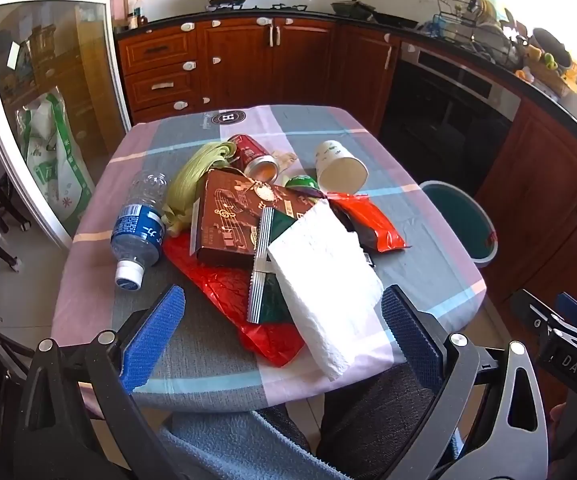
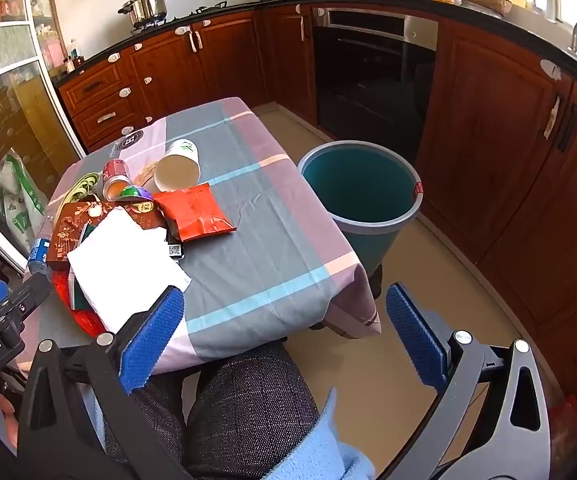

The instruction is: Collect trash

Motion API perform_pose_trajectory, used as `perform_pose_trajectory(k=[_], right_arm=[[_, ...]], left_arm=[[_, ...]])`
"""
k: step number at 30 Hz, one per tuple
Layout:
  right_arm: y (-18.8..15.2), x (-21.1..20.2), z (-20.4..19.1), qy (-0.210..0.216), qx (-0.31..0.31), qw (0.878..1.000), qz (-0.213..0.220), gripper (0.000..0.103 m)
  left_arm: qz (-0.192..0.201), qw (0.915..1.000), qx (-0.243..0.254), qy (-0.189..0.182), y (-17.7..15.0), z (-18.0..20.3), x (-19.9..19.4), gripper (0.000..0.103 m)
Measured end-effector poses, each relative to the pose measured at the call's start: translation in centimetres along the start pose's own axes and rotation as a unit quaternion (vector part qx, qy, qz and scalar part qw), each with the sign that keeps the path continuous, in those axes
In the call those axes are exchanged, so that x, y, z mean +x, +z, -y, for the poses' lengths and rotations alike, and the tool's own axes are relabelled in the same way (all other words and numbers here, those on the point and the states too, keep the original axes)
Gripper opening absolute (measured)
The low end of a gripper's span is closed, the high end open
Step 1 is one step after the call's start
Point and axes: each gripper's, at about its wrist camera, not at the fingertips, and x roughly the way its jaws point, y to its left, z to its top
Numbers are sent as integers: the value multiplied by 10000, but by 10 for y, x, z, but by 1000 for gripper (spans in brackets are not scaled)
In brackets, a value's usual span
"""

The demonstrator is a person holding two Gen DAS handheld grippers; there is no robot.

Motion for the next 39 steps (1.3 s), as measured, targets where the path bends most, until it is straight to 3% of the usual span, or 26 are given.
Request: perform_pose_trajectory(k=[39], right_arm=[[-5, 10, 0, -37, 56, 9998, -204, 97]], left_arm=[[-213, 9997, -42, 71, -5, -6, 10, 99]])
